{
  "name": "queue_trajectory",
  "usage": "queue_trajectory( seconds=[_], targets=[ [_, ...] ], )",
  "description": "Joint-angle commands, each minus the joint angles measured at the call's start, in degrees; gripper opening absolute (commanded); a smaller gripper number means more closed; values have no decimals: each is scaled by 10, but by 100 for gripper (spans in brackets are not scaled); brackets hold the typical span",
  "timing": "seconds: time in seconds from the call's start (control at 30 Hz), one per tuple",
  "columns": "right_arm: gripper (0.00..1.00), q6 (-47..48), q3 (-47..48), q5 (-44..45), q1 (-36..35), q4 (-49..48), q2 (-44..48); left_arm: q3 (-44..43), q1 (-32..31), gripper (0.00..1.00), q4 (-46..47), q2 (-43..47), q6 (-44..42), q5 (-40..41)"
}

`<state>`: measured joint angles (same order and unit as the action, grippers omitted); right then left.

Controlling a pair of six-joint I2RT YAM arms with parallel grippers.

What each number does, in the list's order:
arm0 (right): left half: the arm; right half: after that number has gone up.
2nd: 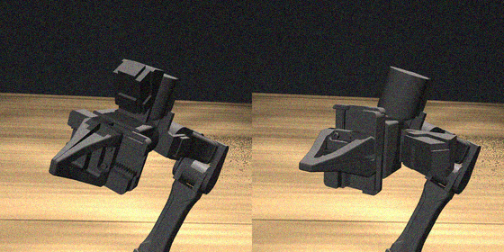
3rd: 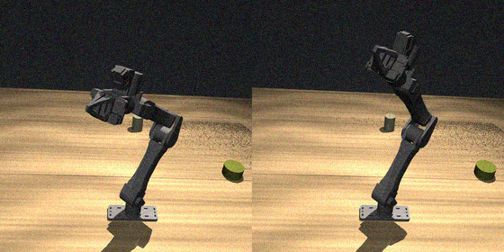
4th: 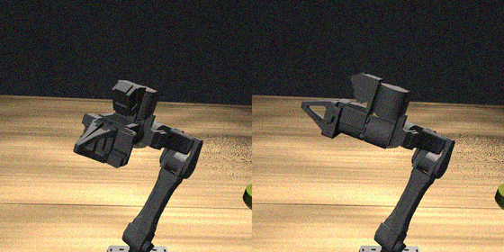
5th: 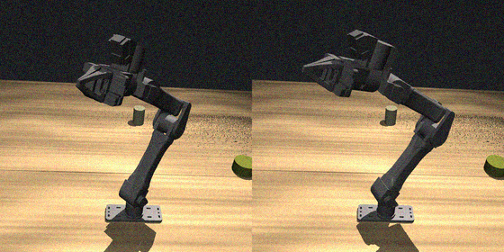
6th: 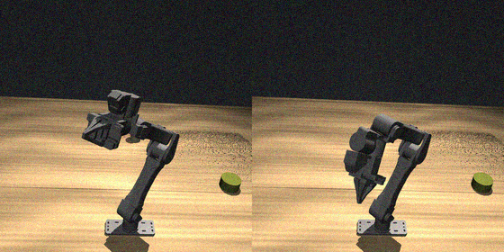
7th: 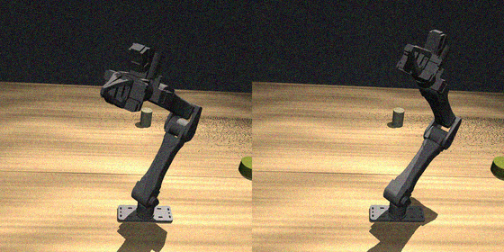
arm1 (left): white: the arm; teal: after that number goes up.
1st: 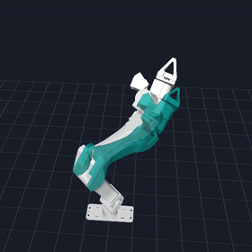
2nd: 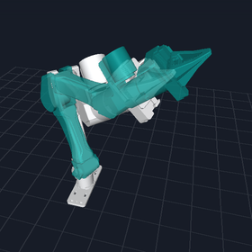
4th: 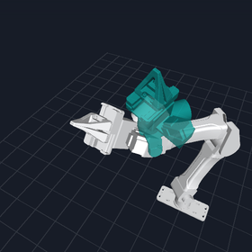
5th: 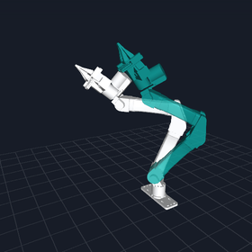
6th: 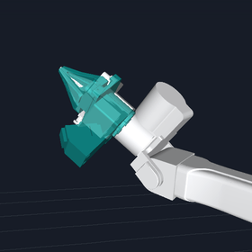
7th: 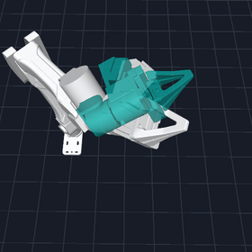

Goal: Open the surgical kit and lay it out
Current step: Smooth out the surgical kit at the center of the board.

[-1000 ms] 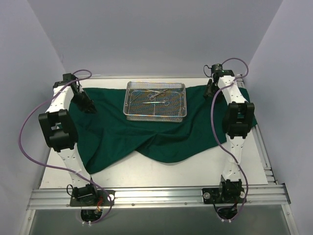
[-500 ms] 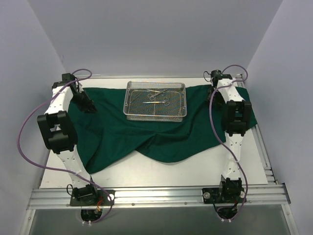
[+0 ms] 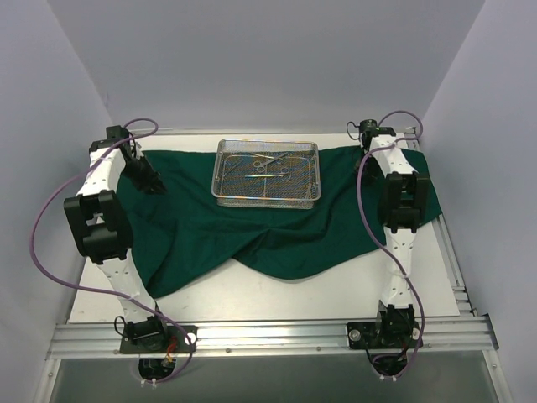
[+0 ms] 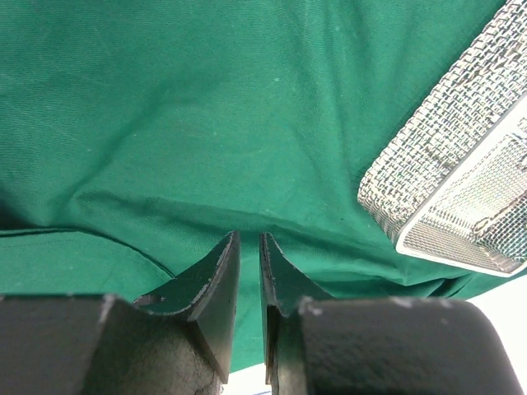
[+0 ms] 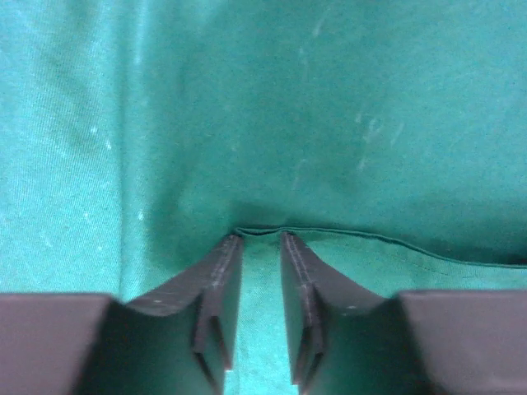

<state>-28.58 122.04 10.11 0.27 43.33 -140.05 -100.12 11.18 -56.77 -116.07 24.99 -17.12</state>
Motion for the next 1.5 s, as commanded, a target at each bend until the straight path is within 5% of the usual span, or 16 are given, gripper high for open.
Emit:
queue_trajectory(
  seconds=[0.0,0.3,0.57,0.8,1.07,1.47],
  targets=[
    [22,0,-12,22,1,26,-13,3,0,24,1,10,-14,16],
    [0,12,-15,26,1,25,11,40,-1,24,7,24,-14,28],
    [0,12,-52,25,3,33,50,51,-1,25,-10,37,-17,68],
    [0,10,-167,4,37,39,178,68,-3,36,-35,65,-31,126],
    [0,8,-289,-25,54,55,300,101,-5,37,-53,87,-34,145],
    [0,-21,-443,-144,192,108,521,104,-49,43,-99,87,-48,195]
  ],
)
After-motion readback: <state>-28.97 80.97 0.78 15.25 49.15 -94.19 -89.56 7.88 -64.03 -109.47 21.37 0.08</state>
